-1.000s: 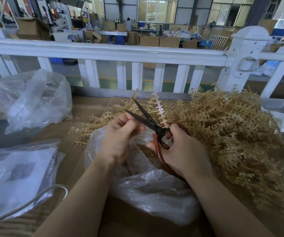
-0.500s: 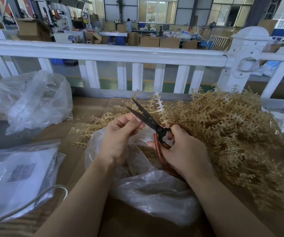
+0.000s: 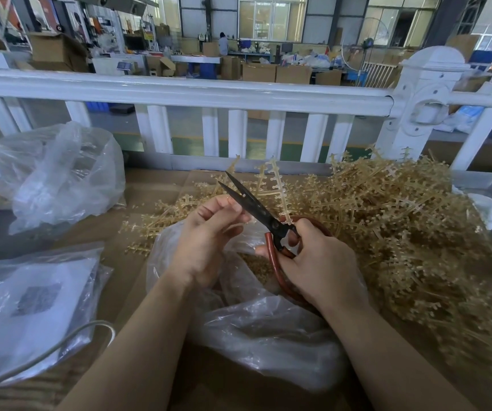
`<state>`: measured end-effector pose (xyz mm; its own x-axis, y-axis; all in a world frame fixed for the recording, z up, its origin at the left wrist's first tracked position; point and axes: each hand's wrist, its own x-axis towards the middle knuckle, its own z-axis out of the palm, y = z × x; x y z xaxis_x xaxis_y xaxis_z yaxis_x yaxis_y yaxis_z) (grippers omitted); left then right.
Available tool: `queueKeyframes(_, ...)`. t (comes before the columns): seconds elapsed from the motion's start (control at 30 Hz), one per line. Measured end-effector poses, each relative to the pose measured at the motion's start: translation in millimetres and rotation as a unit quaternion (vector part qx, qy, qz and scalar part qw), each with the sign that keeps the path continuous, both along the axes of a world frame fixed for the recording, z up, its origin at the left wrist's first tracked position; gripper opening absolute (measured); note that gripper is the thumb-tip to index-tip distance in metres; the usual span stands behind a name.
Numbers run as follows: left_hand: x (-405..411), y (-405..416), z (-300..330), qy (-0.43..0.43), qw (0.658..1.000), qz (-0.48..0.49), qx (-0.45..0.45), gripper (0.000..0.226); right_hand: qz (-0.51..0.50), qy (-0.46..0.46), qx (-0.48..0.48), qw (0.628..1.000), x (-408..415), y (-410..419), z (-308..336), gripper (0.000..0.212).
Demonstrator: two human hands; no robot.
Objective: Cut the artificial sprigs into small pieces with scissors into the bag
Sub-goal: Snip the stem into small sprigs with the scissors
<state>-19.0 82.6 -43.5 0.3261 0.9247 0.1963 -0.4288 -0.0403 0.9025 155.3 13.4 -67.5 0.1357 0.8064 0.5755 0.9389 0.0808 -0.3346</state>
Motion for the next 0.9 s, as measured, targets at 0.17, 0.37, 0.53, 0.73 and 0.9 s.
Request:
queueKeyframes(0.17, -5, 4, 0, -0.079, 0.991, -0.034, -0.105, 0.019, 0.004, -0.008, -0.011, 1.0, -1, 0, 0, 0.063)
queueKeyframes(0.37, -7, 4, 2, -0.098, 0.99, -0.025, -0.094, 0.008, 0.014, -0.007, -0.011, 1.0, 0, 1, 1, 0.06)
queueKeyframes(0.53, -5, 4, 0, -0.083, 0.996, 0.018, -0.025, 0.008, 0.005, 0.002, -0.02, 1.0, 2, 3, -3, 0.06)
queueKeyframes(0.73, -2, 4, -2, -0.048, 0.997, 0.051, 0.042, 0.011, -0.023, 0.003, -0.014, 1.0, 3, 7, -7, 0.057)
queueKeyframes(0.9, 1, 2, -4, -0.028, 0.997, 0.05, 0.052, 0.009, -0.044, -0.017, 0.01, 0.999, 4, 10, -10, 0.054)
